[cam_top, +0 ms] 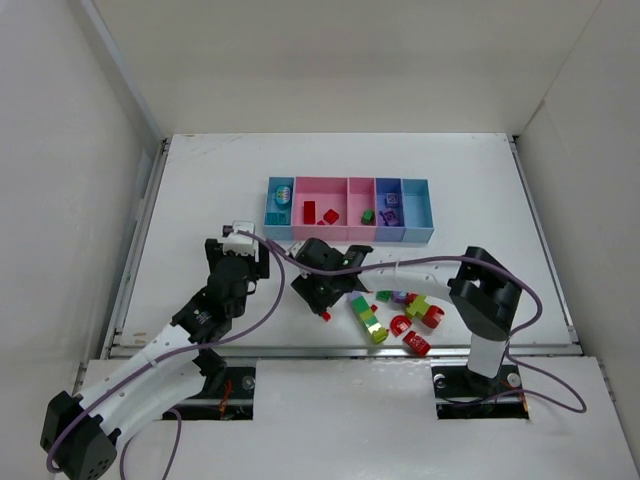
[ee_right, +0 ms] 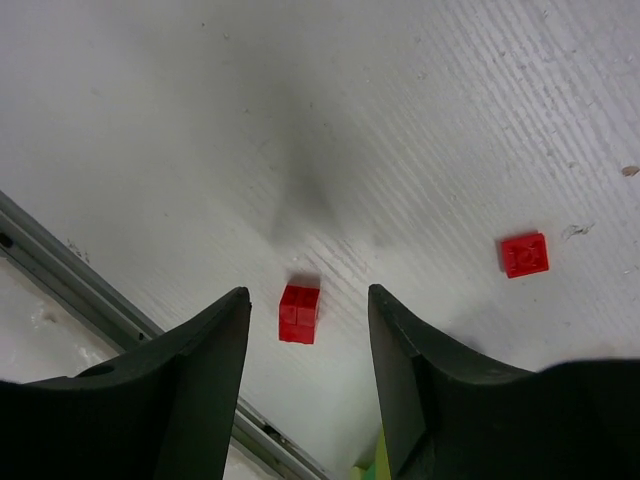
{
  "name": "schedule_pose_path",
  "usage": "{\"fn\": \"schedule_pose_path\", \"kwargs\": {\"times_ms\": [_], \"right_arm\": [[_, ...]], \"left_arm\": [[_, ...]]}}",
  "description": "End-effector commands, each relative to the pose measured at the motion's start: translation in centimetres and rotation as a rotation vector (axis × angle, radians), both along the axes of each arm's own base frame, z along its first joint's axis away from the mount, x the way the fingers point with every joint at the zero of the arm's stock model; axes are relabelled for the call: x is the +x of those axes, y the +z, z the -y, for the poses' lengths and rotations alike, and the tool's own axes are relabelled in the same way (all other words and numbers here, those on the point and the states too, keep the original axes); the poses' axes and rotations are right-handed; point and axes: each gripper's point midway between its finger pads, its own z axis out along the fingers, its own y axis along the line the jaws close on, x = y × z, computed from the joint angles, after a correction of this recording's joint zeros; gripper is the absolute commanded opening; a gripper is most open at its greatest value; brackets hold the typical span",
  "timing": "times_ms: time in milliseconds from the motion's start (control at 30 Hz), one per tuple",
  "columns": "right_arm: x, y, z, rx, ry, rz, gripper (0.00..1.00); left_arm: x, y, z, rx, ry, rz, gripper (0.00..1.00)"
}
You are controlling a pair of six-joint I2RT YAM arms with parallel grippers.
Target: Sort the legos into containers by color
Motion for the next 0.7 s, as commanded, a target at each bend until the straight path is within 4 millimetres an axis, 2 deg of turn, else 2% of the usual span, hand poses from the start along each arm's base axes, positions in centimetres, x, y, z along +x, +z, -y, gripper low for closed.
{"fn": "schedule_pose_path", "kwargs": {"times_ms": [0,100,300,367,400,433,467,533,567,633,667], "right_arm": [[-1.0,-1.2,-0.2,-0.018,-0.016,-0.014,0.55],[-2.1,-1.8,0.0,-0.033,-0.014,-0.031,0.54],[-2.9,-2.8,1.3,-0.062,-0.032,-0.054,0.5],[-2.9,-2.8,1.1,-0.051,-0.029,-0.058,0.45],[-3.1,-3.0,1.3,-0.059,-0.029,-0.062,0.35],[-3.1,-3.0,1.3,-0.059,-0.029,-0.062,0.35],[-3.0,-3.0,1.1,-0.049,-0.038,-0.062,0.19],[-2.6,-2.5,1.1,-0.043,-0.055,-0.044,0.03],[-2.5,-1.9,0.8,-0.026,-0.055,-0.036,0.0],[-1.6,-0.5,0.3,0.006,-0.083,0.01,0.0],[-1.0,1.1,-0.1,0.043,-0.102,0.041,0.0]], "left_arm": [[0.2,0.8,-0.1,-0.027,0.012,0.043,0.74],[0.2,0.8,-0.1,-0.027,0.012,0.043,0.75],[0.2,0.8,-0.1,-0.027,0.012,0.043,0.75],[0.2,0.8,-0.1,-0.027,0.012,0.043,0.75],[0.2,0.8,-0.1,-0.027,0.012,0.043,0.75],[0.2,0.8,-0.1,-0.027,0.012,0.043,0.75],[0.2,0.8,-0.1,-0.027,0.012,0.043,0.75],[0.2,0.8,-0.1,-0.027,0.012,0.043,0.75],[0.2,0.8,-0.1,-0.027,0.012,0.043,0.75],[0.2,0.8,-0.1,-0.027,0.012,0.043,0.75],[0.2,1.0,-0.1,-0.032,0.012,0.05,0.75]]}}
